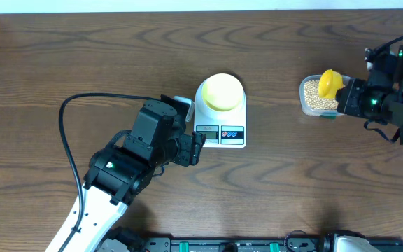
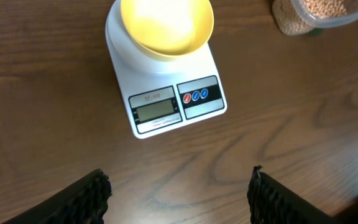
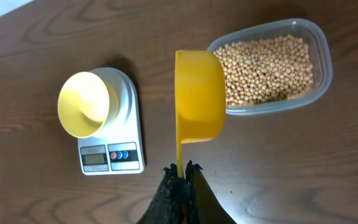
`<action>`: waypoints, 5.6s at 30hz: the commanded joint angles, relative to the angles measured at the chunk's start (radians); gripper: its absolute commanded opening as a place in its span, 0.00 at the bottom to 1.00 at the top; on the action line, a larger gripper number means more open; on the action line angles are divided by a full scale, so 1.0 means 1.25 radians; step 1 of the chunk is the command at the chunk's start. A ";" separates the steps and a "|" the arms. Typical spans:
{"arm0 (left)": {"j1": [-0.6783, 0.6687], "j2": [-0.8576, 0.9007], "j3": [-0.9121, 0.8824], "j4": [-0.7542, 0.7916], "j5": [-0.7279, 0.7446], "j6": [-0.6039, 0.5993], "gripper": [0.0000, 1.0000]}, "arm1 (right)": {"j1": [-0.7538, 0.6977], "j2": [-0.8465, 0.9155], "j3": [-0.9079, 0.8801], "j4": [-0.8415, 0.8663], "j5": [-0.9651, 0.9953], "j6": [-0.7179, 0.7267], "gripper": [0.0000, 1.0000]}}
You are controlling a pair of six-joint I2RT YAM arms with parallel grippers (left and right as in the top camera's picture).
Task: Scoop item into bowl and weigh 50g on scale
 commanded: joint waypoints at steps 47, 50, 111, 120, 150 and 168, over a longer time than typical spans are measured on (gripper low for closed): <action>0.003 0.097 0.002 -0.076 -0.114 -0.002 0.07 | -0.002 -0.008 0.017 0.060 0.038 -0.069 0.01; 0.003 0.097 0.002 -0.012 -0.019 -0.002 0.07 | -0.002 -0.008 0.017 0.084 0.038 -0.069 0.01; -0.126 0.584 0.038 0.380 -0.081 0.350 0.07 | -0.002 -0.008 0.017 0.118 0.013 -0.112 0.01; -0.111 0.586 0.036 0.380 -0.080 0.349 0.07 | -0.002 -0.008 0.017 0.117 0.013 -0.123 0.01; -0.110 0.605 0.030 0.388 -0.050 0.349 0.07 | -0.002 -0.008 0.017 0.118 0.013 -0.123 0.01; -0.110 0.636 0.030 0.370 -0.055 0.331 0.07 | -0.002 -0.008 0.017 0.117 0.013 -0.124 0.01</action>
